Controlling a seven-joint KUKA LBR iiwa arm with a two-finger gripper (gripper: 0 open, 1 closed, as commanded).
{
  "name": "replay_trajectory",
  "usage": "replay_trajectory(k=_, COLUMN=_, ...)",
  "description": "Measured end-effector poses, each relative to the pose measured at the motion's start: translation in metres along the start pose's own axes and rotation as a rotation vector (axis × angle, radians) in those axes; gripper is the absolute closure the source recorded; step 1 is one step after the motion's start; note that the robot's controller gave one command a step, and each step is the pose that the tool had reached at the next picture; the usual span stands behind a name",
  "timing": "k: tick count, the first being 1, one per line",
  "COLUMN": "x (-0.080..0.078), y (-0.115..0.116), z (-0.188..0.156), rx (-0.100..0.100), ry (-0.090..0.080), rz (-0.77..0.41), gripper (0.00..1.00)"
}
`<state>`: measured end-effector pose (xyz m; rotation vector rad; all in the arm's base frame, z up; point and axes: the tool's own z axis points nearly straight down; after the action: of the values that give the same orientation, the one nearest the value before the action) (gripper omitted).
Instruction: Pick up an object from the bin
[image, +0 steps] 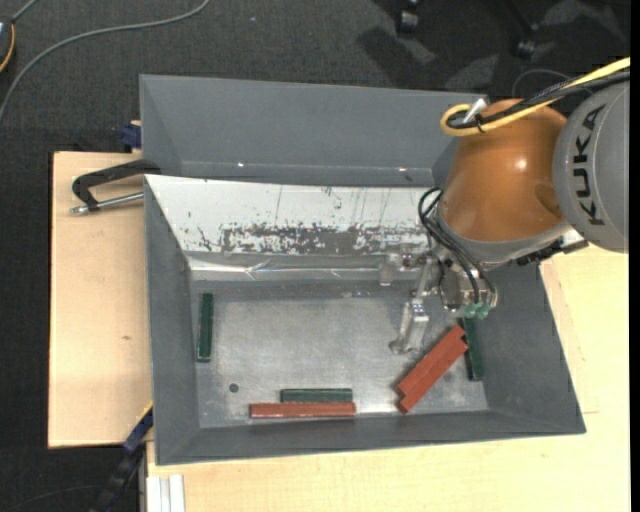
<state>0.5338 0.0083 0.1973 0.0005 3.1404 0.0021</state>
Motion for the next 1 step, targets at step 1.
replay_trajectory(k=1, x=0.0188, y=-0.0554, z=0.0613, rx=0.001, ry=0.006, rz=-0.359, gripper=0.00)
